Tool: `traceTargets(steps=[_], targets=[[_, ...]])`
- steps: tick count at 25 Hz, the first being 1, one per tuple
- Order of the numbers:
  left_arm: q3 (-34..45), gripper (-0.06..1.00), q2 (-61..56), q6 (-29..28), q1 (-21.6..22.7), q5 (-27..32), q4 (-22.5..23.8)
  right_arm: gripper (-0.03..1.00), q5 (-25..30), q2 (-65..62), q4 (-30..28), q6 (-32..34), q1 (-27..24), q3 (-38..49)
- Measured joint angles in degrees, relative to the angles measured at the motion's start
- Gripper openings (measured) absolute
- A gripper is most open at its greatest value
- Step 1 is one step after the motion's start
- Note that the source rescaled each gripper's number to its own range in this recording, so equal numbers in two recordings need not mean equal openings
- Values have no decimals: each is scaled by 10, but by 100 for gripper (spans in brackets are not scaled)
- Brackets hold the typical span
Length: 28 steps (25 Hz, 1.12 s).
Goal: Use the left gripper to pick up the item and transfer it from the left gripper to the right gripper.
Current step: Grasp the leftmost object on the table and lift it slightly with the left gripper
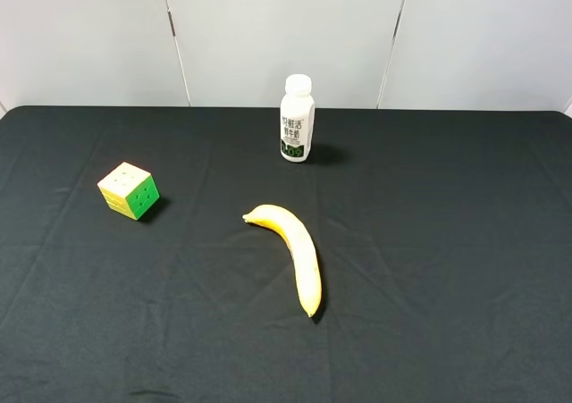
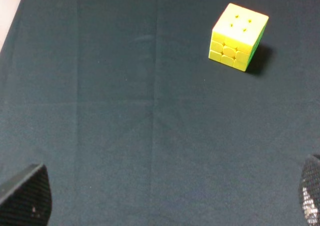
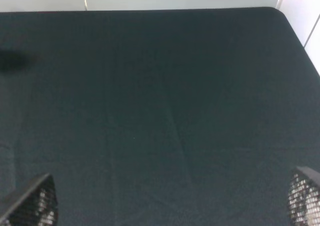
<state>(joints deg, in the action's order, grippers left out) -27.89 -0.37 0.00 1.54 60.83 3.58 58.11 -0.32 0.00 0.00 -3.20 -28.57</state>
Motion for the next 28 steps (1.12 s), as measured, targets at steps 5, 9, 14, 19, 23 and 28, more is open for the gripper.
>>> traceTargets(steps=[5, 9, 14, 19, 23, 28], targets=[[0, 97, 0, 0, 0, 0, 0, 100, 0, 0, 0, 0, 0, 0], [0, 97, 0, 0, 0, 0, 0, 100, 0, 0, 0, 0, 0, 0], [0, 97, 0, 0, 0, 0, 0, 100, 0, 0, 0, 0, 0, 0], [0, 97, 0, 0, 0, 0, -1, 100, 0, 0, 0, 0, 0, 0], [0, 97, 0, 0, 0, 0, -1, 100, 0, 0, 0, 0, 0, 0], [-21, 97, 6, 0, 0, 11, -1, 100, 0, 0, 0, 0, 0, 0]])
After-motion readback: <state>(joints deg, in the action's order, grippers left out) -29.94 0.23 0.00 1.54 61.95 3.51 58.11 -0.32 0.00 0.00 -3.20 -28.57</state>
